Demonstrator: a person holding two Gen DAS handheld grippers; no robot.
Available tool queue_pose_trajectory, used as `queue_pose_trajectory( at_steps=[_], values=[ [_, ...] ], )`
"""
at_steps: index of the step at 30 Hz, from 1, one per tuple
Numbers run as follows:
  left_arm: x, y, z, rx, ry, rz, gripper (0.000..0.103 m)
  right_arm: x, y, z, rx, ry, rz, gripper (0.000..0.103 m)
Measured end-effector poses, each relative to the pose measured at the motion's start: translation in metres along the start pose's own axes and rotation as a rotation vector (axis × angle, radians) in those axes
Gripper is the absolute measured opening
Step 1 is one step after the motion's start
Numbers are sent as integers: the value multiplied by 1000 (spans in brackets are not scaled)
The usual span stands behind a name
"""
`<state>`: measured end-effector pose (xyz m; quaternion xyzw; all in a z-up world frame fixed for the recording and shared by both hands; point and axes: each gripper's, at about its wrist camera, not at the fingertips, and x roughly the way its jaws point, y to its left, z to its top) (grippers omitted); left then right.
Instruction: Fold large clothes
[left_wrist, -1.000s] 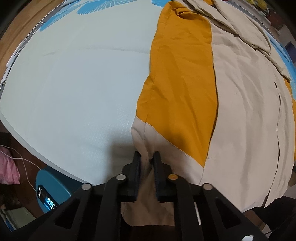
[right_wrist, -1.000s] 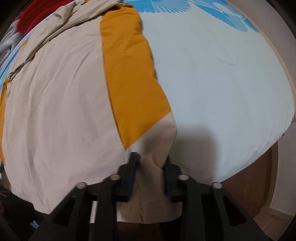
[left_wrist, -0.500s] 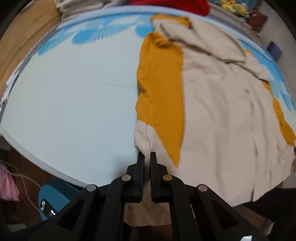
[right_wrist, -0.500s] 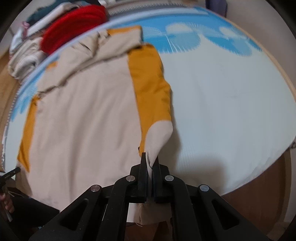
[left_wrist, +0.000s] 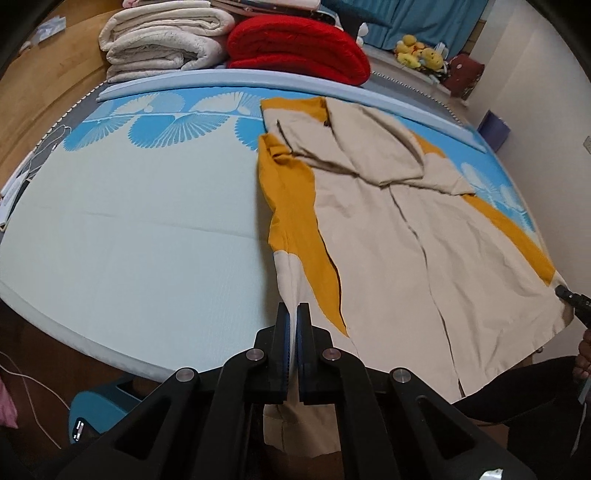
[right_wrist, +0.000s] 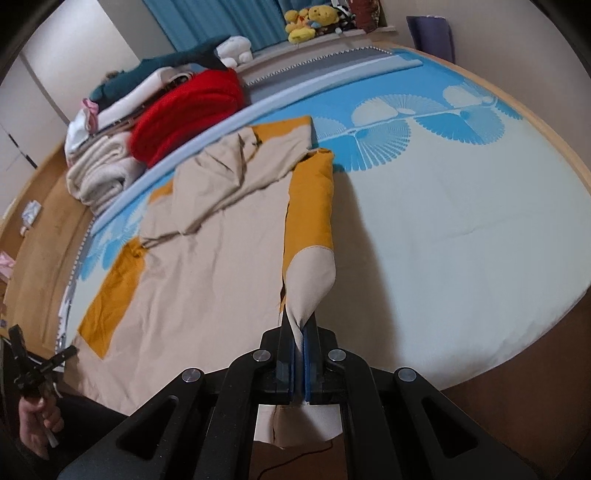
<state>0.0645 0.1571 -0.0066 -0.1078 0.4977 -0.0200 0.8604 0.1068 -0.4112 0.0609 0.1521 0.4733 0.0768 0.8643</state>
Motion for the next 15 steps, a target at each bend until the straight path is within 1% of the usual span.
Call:
queue_pose_trajectory(
  at_steps=[4, 8, 13, 15],
  values=[
    [-18, 4, -7, -12, -5, -41, 1, -19, 1, -6, -3, -13, 25, 3],
    [-35, 3, -18, 0, -5, -50, 1, -44, 0, -18, -12, -34, 39, 3],
    [-67, -3, -42, 57, 2, -55, 1, -86, 5, -39, -35, -73, 63, 3],
    [-76, 2, -48, 47, 8, -83, 1, -107, 7, -48, -45, -89, 87, 3]
  ],
)
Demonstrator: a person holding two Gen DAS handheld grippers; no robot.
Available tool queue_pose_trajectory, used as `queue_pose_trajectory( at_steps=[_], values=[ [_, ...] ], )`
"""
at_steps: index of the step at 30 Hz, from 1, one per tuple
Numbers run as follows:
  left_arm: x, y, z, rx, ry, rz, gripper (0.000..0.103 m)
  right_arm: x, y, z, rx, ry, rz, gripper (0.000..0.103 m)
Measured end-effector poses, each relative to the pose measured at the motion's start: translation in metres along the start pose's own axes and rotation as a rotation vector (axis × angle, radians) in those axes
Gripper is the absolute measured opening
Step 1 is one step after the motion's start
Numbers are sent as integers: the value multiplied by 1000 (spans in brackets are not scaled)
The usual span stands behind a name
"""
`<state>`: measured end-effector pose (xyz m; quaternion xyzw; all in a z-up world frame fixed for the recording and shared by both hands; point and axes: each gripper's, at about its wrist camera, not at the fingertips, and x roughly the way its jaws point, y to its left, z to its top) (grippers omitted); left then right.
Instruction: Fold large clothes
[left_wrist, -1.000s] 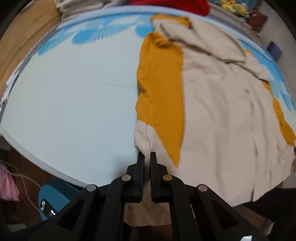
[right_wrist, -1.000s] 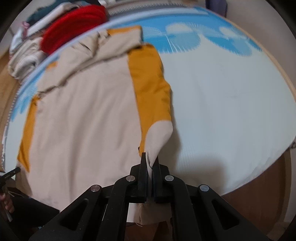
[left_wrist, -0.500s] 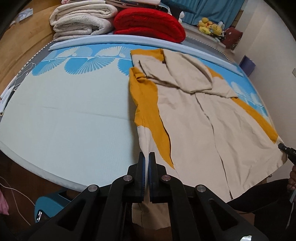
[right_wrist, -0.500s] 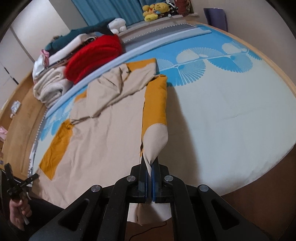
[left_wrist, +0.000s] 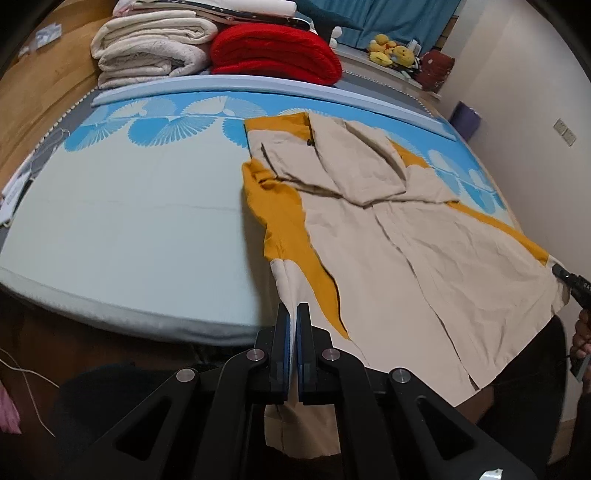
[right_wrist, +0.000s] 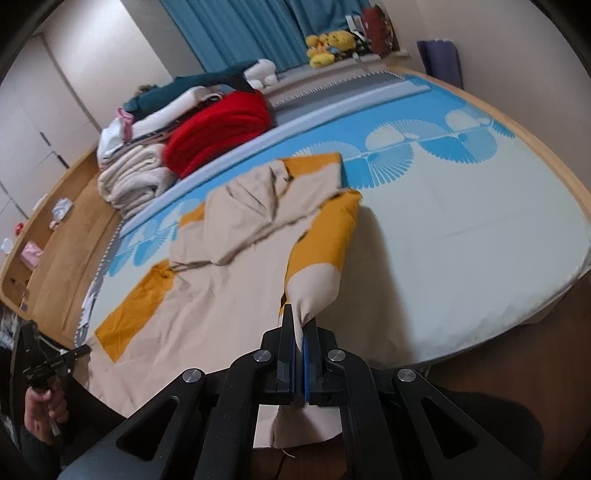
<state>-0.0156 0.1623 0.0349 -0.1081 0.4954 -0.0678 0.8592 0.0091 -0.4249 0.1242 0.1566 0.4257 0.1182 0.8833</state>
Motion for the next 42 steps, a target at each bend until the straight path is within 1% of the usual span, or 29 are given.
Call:
queue_pose_trajectory(
  at_steps=[1, 4, 6, 8, 10, 11, 14, 15, 17, 18, 20, 21, 23, 24, 25, 27, 30, 31, 32, 33, 34, 35, 36, 37, 38, 39, 40, 41, 42],
  values=[
    [-4, 4, -1, -10, -1, -14, 1, -8, 2, -2, -8, -9, 8, 3],
    [-5, 14, 4, -32, -9, -16, 1, -26, 3, 1, -22, -45, 18, 3],
    [6, 24, 17, -54, -2, -11, 1, -24, -1, 11, -16, -65, 23, 3],
    [23, 35, 37, -75, -2, -9, 1, -12, -6, 24, -22, -76, 4, 3],
    [42, 48, 58, -129, 17, -26, 1, 6, -11, 40, -15, -76, -3, 3],
    [53, 53, 71, -158, 24, -56, 1, 18, -14, 49, -17, -74, -7, 3],
    [85, 69, 105, -245, 44, -111, 1, 63, -23, 83, -7, -52, -36, 3],
    [100, 73, 120, -255, 43, -128, 1, 81, -27, 97, -8, -47, -38, 3],
    [124, 77, 139, -262, 42, -123, 1, 119, -33, 124, -8, -32, -72, 3],
    [138, 79, 147, -269, 46, -121, 1, 138, -37, 135, -5, -22, -74, 3],
    [167, 84, 159, -287, 58, -126, 2, 172, -43, 149, 6, 0, -97, 3],
    [182, 87, 161, -305, 79, -117, 2, 197, -48, 156, 8, 17, -120, 3],
    [204, 90, 166, -335, 137, -89, 2, 233, -55, 158, 8, 56, -146, 3],
    [209, 89, 171, -336, 143, -87, 2, 251, -59, 160, 14, 102, -171, 3],
    [214, 88, 175, -330, 143, -84, 2, 260, -61, 163, 21, 123, -186, 3],
    [223, 83, 184, -303, 150, -61, 2, 276, -65, 175, 45, 120, -184, 3],
    [232, 86, 195, -307, 178, -33, 11, 294, -71, 184, 60, 138, -199, 3],
    [229, 90, 199, -322, 172, -37, 12, 297, -71, 185, 65, 141, -196, 3],
    [222, 97, 204, -350, 143, -48, 12, 297, -71, 191, 65, 131, -176, 4],
    [217, 103, 207, -372, 116, -51, 16, 294, -69, 196, 58, 113, -149, 4],
    [206, 112, 209, -410, 71, -56, 28, 290, -67, 199, 53, 95, -125, 12],
    [194, 123, 207, -467, 19, -68, 34, 281, -67, 202, 57, 51, -113, 16],
    [190, 130, 206, -499, -3, -75, 41, 272, -69, 201, 73, 10, -123, 20],
    [186, 138, 198, -537, -14, -72, 41, 266, -71, 200, 92, -15, -131, 30],
    [187, 140, 193, -547, 1, -55, 41, 260, -77, 196, 129, -38, -137, 41],
    [189, 140, 184, -543, 27, -31, 41, 259, -83, 190, 157, -37, -146, 45],
    [193, 139, 177, -529, 52, -14, 41, 261, -86, 185, 168, -25, -155, 46],
    [198, 136, 169, -505, 83, 0, 41, 265, -90, 179, 175, 9, -170, 46],
    [204, 131, 163, -481, 126, 15, 40, 275, -93, 172, 177, 79, -199, 46]
  ],
)
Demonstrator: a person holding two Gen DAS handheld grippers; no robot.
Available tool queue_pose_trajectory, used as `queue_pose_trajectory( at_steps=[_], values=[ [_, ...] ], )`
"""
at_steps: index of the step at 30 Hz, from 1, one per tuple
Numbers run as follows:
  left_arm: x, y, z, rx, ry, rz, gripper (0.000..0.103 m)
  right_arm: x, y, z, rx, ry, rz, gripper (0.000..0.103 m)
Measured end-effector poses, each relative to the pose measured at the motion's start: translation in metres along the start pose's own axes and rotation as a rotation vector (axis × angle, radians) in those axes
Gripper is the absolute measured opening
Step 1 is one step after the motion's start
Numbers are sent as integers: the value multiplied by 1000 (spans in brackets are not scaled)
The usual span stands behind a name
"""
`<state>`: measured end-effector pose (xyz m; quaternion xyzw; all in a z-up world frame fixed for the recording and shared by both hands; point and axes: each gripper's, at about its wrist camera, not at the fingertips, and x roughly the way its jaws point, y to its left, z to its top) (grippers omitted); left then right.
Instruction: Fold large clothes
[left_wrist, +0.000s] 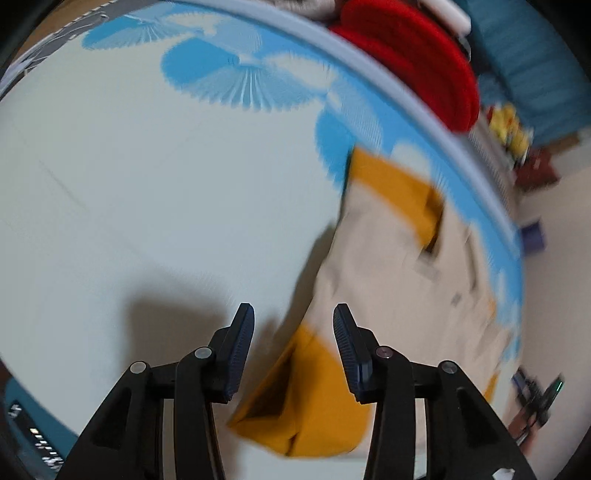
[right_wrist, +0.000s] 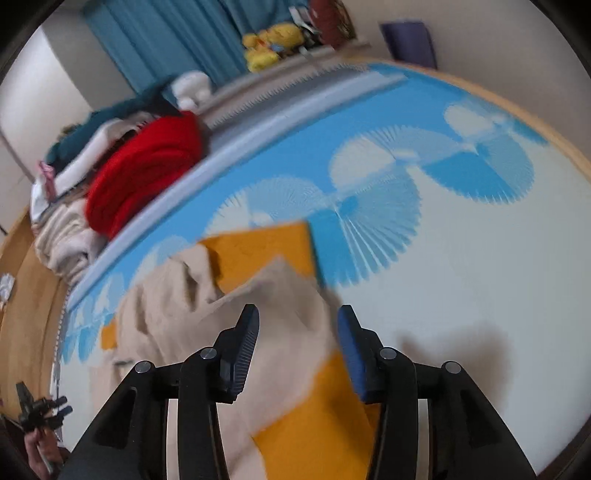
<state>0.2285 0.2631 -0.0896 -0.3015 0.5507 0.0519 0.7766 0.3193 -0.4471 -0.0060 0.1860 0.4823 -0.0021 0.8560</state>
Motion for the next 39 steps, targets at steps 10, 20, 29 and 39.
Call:
queue_pose_trajectory(
  at_steps=[10, 20, 29, 39],
  values=[
    [27, -13, 1, 45, 81, 33, 41, 46, -6, -37, -109, 260, -79, 46],
    [55, -41, -2, 115, 137, 83, 43, 62, 1, -43, -175, 303, -110, 46],
    [56, -42, -5, 130, 145, 113, 43, 53, 8, -46, -211, 289, -112, 32],
    [41, -62, -10, 227, 56, 139, 5, 23, 30, -48, -305, 189, -92, 6]
  ],
)
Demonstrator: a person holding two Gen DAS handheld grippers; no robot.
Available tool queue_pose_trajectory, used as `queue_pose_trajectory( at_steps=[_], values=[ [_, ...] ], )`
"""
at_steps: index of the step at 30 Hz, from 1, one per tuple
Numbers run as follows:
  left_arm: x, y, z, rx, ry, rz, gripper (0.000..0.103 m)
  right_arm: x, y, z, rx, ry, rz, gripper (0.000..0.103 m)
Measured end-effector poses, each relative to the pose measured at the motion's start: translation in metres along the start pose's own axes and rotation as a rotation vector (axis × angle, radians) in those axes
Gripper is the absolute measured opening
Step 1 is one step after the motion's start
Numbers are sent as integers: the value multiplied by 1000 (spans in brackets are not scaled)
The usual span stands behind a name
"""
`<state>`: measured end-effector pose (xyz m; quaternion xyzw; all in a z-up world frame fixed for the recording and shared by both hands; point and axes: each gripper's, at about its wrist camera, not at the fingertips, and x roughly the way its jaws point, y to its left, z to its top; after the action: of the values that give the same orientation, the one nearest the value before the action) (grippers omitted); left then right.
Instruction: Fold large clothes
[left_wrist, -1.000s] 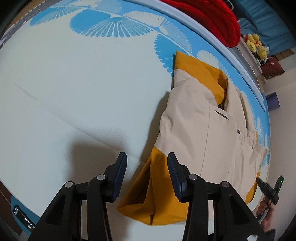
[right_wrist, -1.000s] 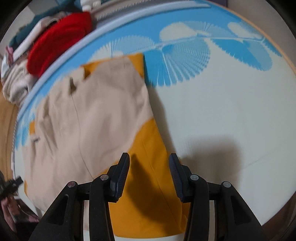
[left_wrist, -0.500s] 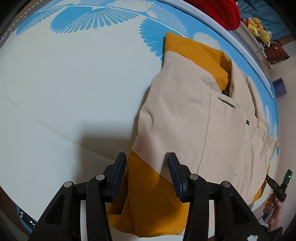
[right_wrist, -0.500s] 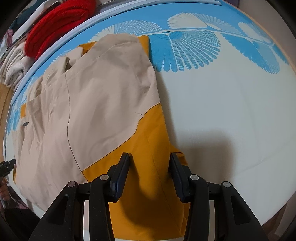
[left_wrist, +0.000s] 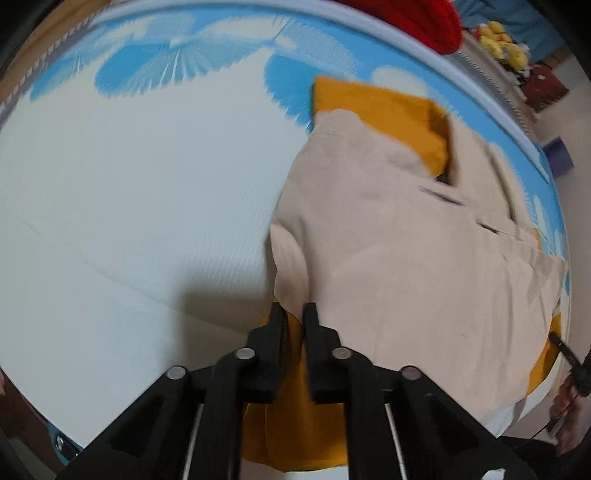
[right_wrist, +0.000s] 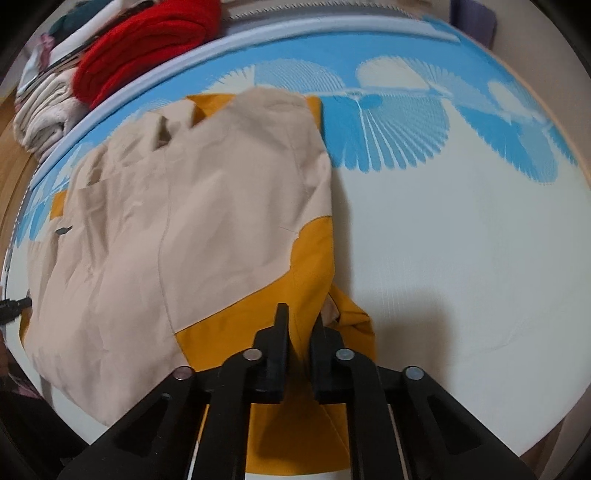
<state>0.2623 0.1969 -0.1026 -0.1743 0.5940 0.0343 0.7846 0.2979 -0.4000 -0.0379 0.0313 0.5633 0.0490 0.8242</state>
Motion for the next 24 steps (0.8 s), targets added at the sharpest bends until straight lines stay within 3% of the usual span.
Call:
queue_pose_trajectory(
  at_steps=[4, 9, 16, 19, 21, 24],
  values=[
    [-30, -15, 1, 87, -141, 26, 3, -36, 4, 8, 11, -144, 40, 4],
    [-65, -22, 12, 92, -325, 12, 3, -75, 6, 21, 49, -341, 56, 4],
    [-70, -33, 46, 63, -478, 25, 3, -79, 23, 52, 71, -483, -22, 4],
    [-54, -37, 65, 58, -481, 44, 3, -62, 26, 68, 95, -467, -61, 4],
    [-35, -36, 76, 49, -435, 62, 3, -42, 28, 80, 102, -430, -91, 4],
    [17, -35, 88, 67, -250, 134, 4, 1, 25, 91, 104, -301, -143, 4]
  ],
)
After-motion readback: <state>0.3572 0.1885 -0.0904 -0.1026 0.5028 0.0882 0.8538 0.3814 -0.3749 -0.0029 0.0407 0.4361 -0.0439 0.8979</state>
